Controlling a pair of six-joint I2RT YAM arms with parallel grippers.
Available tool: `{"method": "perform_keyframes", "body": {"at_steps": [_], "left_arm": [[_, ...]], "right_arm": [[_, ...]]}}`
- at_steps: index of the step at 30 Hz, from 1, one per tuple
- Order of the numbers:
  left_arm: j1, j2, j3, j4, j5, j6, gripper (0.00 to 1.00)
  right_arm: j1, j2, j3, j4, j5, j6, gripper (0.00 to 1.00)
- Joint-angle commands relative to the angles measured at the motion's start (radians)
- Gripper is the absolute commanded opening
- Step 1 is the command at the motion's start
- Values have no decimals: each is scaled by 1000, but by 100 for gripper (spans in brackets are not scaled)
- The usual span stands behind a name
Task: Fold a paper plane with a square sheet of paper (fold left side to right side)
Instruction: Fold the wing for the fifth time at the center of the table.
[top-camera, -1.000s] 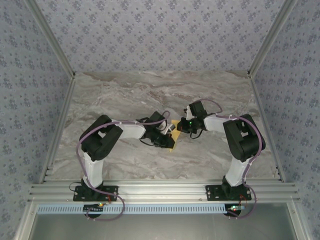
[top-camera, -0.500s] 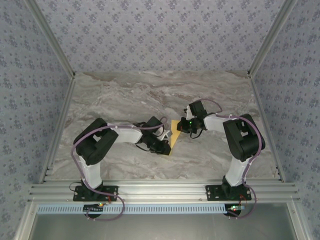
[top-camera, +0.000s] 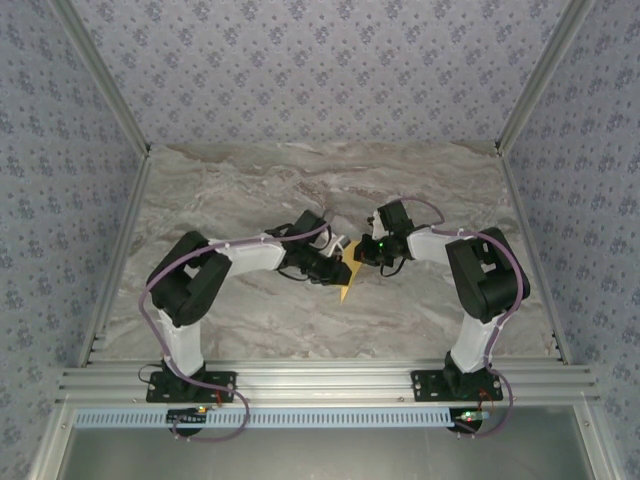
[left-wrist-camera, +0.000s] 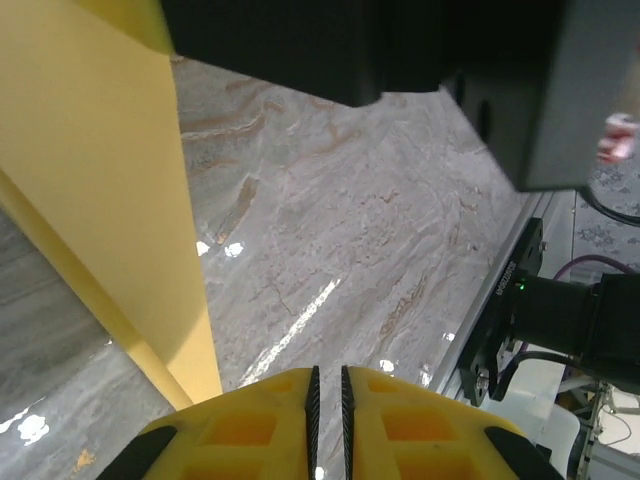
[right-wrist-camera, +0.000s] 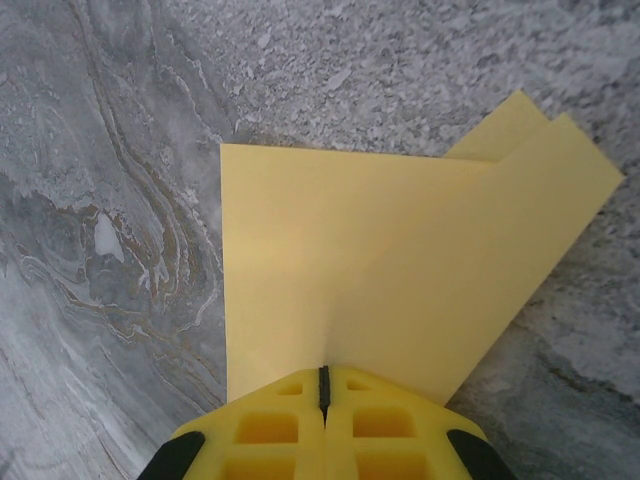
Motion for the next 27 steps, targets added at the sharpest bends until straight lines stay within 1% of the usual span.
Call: {"method": "perform_keyframes", "body": {"at_steps": [1, 7, 9, 13, 19, 23, 27], "left_arm": [[-2, 50, 13, -24, 9, 11, 16], [0, 80, -20, 0, -4, 7, 17], [-2, 87, -25, 2, -7, 3, 17], [-12, 91, -22, -34, -50, 11, 16], [-25, 108, -9, -76, -103, 14, 16], [-28, 110, -8, -90, -127, 10, 15], [-29, 113, -3, -110, -149, 9, 15]], "right_arm": [[-2, 37, -21, -44, 72, 2, 0], [0, -37, -17, -8, 29, 32, 0], [2, -68, -21, -11, 31, 34, 0], [17, -143, -35, -34, 50, 37, 0], [73, -218, -99, -43, 80, 72, 0], [104, -221, -136, -5, 94, 119, 0], [126, -182, -134, 17, 91, 134, 0]]}}
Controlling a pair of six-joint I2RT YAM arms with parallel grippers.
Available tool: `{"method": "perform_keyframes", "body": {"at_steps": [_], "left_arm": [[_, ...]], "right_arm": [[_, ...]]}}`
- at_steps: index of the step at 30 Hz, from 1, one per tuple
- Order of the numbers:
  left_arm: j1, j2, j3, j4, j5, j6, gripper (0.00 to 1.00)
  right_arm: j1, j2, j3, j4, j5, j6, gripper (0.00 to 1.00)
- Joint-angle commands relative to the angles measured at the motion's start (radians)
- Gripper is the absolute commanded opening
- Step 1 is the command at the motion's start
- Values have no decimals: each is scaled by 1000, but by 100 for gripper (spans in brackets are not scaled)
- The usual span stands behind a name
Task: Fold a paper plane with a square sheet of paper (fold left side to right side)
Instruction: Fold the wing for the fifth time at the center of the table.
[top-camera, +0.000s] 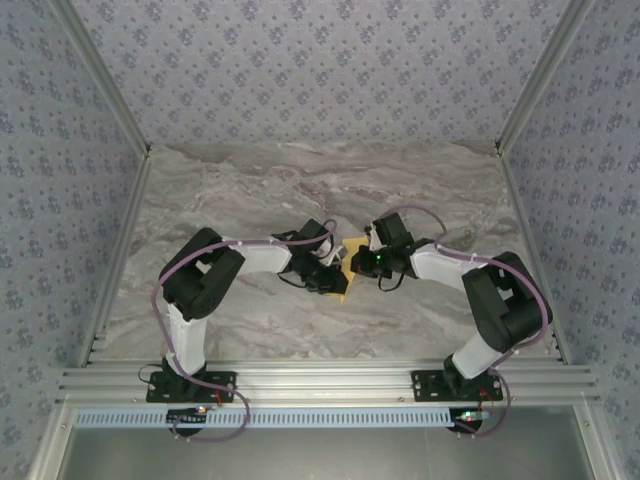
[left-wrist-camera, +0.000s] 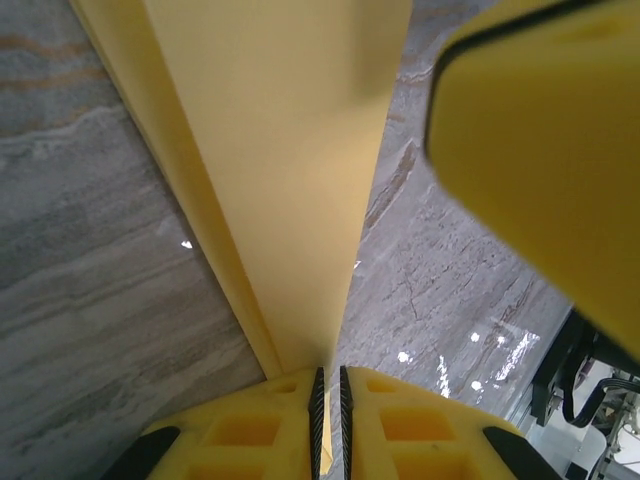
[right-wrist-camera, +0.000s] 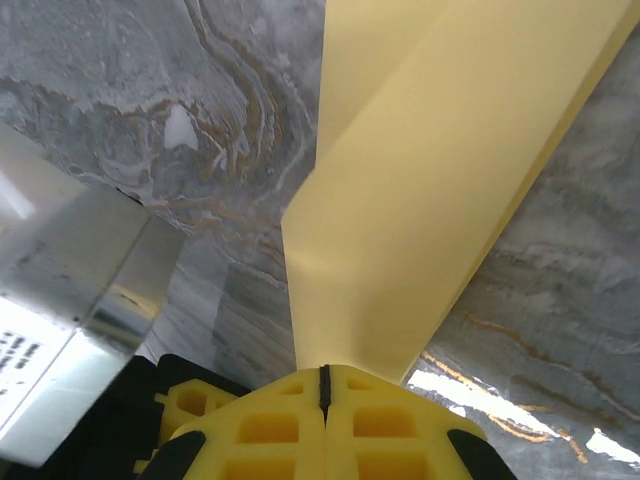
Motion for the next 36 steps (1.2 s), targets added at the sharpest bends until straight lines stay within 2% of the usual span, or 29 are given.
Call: {"method": "perform_keyframes", "body": {"at_steps": [1, 15, 24, 36], "left_arm": [[-13, 39, 3, -74, -75, 9, 15], [-17, 42, -2, -110, -127, -5, 12], [-17, 50, -15, -101, -129, -4, 11], [-17, 62, -19, -79, -106, -3, 11]], "right_arm": [[17, 34, -1, 29, 20, 40, 0], [16, 112, -12, 47, 58, 19, 0], [-66, 114, -71, 168, 11, -32, 0], [-173, 156, -6, 163, -24, -88, 0]]}}
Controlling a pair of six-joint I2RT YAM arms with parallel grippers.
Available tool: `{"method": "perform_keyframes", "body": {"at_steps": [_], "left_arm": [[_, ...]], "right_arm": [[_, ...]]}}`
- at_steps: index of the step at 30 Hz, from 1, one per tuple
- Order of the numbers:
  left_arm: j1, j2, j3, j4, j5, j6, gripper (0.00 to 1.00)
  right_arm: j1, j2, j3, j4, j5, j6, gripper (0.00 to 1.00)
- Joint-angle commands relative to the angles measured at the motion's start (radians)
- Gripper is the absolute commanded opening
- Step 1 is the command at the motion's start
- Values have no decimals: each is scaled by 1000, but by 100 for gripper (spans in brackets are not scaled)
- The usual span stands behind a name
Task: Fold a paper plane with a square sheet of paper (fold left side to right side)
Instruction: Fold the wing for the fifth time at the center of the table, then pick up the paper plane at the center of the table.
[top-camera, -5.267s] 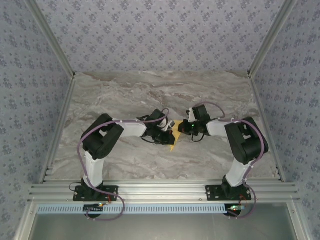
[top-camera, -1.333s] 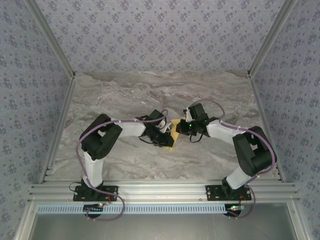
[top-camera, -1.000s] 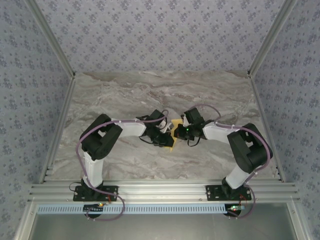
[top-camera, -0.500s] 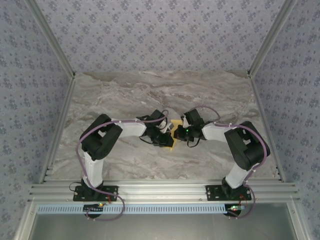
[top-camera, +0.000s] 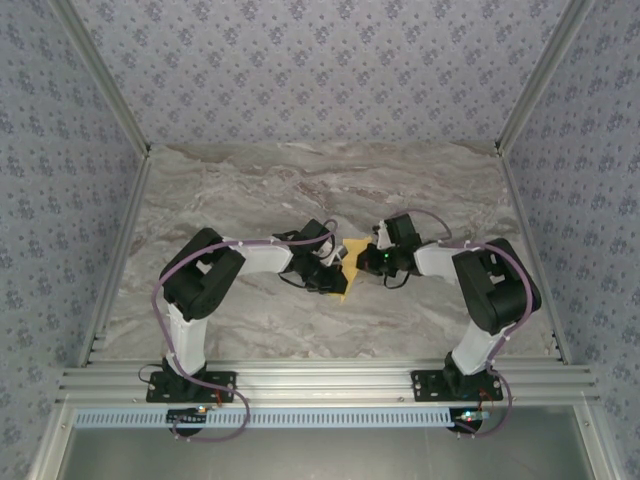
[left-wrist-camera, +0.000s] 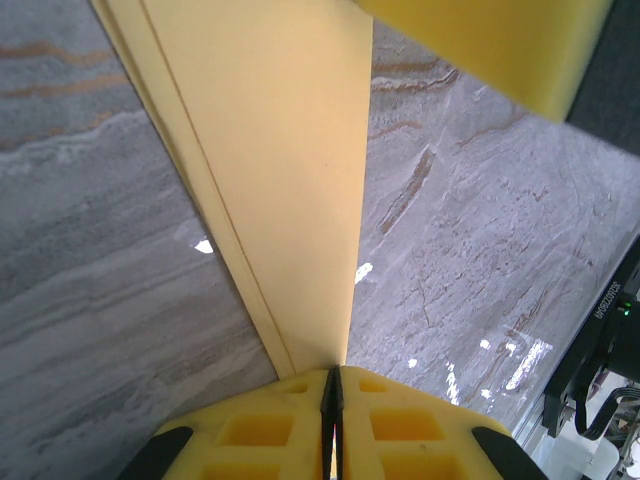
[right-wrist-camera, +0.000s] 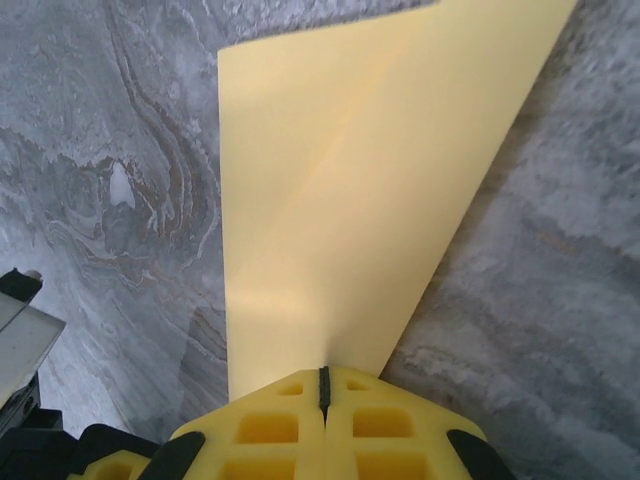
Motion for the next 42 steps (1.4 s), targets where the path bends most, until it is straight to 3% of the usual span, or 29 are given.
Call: {"method": "perform_keyframes", "body": {"at_steps": [1, 7, 10, 19, 25, 28, 31, 37, 42], "left_arm": [[-11, 59, -27, -62, -72, 1, 11], [-10, 40, -34, -44, -61, 7, 11], [-11, -1, -39, -13, -47, 6, 17], [32, -272, -94, 128, -50, -8, 45], [80, -518, -208, 134, -316, -17, 60], [82, -619, -249, 89, -499, -21, 66], [86, -693, -296, 80, -591, -33, 70], [92, -749, -353, 78, -621, -45, 72], [93, -766, -366, 77, -627, -44, 73]], "right_arm": [[-60, 44, 38, -7, 83, -45, 0], [-112, 43, 81, -22, 50, -58, 0], [-112, -7, 91, -60, 65, -69, 0], [-82, -252, 29, -222, 229, -57, 42], [49, -340, 69, -374, 407, -30, 59], [154, -311, 117, -430, 500, -6, 63], [247, -239, 192, -492, 599, 37, 65], [353, -49, 350, -598, 714, 36, 68], [377, 48, 423, -673, 779, 36, 67]]}}
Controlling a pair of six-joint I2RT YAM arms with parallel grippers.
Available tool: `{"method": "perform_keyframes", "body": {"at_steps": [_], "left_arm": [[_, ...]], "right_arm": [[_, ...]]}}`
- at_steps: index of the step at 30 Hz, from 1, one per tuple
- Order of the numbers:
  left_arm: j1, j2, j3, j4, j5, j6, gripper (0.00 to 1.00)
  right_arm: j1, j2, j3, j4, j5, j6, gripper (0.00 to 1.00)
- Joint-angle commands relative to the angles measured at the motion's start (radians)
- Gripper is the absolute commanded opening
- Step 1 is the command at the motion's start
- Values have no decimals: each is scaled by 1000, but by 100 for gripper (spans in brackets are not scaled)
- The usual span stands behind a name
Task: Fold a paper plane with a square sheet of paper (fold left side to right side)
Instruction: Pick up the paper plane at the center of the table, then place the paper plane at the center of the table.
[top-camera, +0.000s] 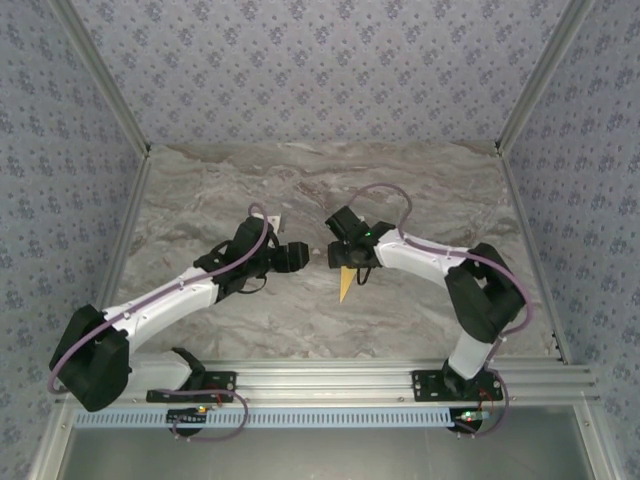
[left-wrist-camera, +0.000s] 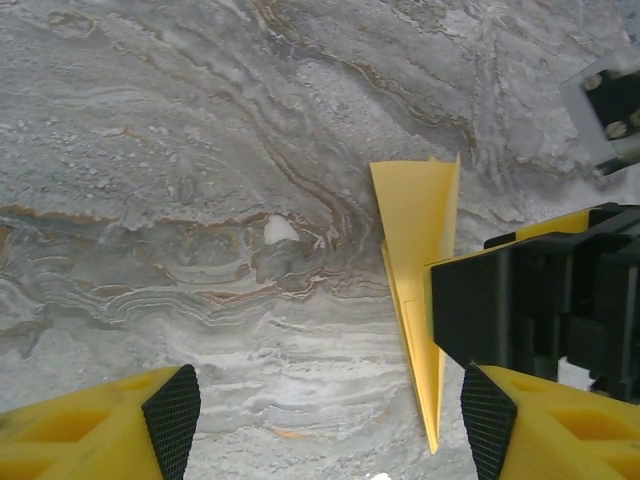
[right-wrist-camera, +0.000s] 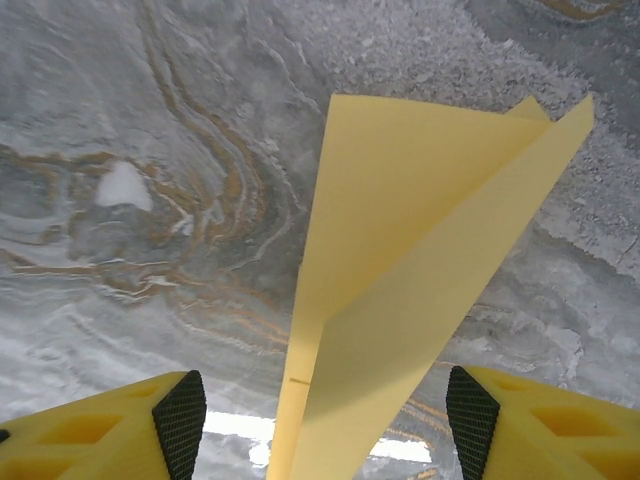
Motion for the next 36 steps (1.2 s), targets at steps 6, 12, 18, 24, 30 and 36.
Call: {"method": "perform_keyframes", "body": {"at_steps": [6, 12, 18, 24, 30, 36], "left_arm": [[4, -34, -2, -12, -38, 2, 73], [5, -36, 0, -24, -43, -1, 73], [5, -45, 6, -37, -54, 0, 73], [4, -79, 5, -68, -98, 9, 73], [6, -124, -9, -89, -149, 5, 74], [8, -141, -14, -103, -160, 4, 75]], "right_arm": [[4, 36, 30, -149, 120, 46, 53], [-8, -27, -2, -152, 114, 51, 31], [-17, -116, -46, -69, 18, 40, 0], [-17, -241, -65, 41, -140, -45, 0], [-59, -324, -181, 241, -371, -40, 0], [-183, -305, -416, 513, -516, 64, 0]]}}
